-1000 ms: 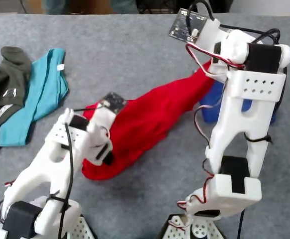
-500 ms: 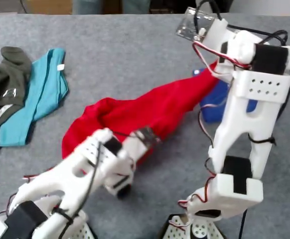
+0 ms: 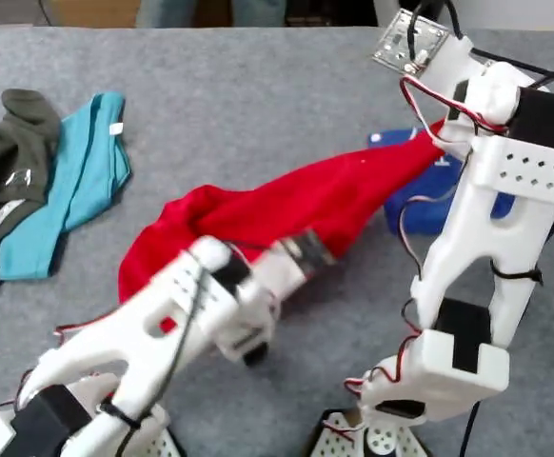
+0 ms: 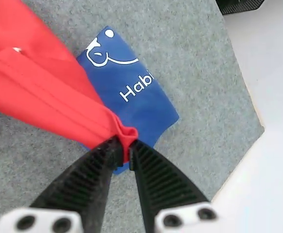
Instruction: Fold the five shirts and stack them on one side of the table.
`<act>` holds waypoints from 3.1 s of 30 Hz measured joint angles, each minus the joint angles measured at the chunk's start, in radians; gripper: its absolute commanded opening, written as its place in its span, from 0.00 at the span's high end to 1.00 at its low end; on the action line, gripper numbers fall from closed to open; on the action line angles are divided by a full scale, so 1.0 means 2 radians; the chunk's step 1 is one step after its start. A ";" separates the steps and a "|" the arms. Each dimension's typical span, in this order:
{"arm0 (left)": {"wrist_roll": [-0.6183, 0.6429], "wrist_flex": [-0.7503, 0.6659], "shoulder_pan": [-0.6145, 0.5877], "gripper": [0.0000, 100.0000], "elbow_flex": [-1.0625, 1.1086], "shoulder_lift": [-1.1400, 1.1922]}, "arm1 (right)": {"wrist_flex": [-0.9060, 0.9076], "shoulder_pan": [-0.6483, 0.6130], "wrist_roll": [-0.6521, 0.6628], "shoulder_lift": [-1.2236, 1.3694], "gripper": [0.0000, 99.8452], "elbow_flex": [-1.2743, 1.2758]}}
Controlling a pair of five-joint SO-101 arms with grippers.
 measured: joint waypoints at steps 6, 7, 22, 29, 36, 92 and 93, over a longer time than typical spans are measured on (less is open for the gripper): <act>-0.031 0.002 -0.146 0.73 -0.051 0.000 | 0.000 0.000 0.000 0.000 0.99 0.000; -0.044 0.002 -0.157 0.73 -0.058 0.000 | 0.000 0.000 0.000 0.000 0.99 0.000; -0.149 -0.100 -0.203 0.73 -0.021 0.001 | 0.000 -0.001 0.000 0.000 0.99 0.000; -0.239 -0.100 -0.203 0.73 0.014 0.001 | 0.000 -0.002 0.000 0.000 0.99 0.000; -0.280 -0.101 -0.205 0.73 0.018 0.001 | 0.000 -0.012 0.000 0.000 0.99 0.000; -0.208 -0.124 -0.104 0.97 0.069 0.016 | 0.000 -0.012 0.000 0.000 0.99 0.000; -0.197 -0.124 -0.099 0.97 0.069 0.016 | 0.000 -0.012 0.000 0.000 0.99 0.000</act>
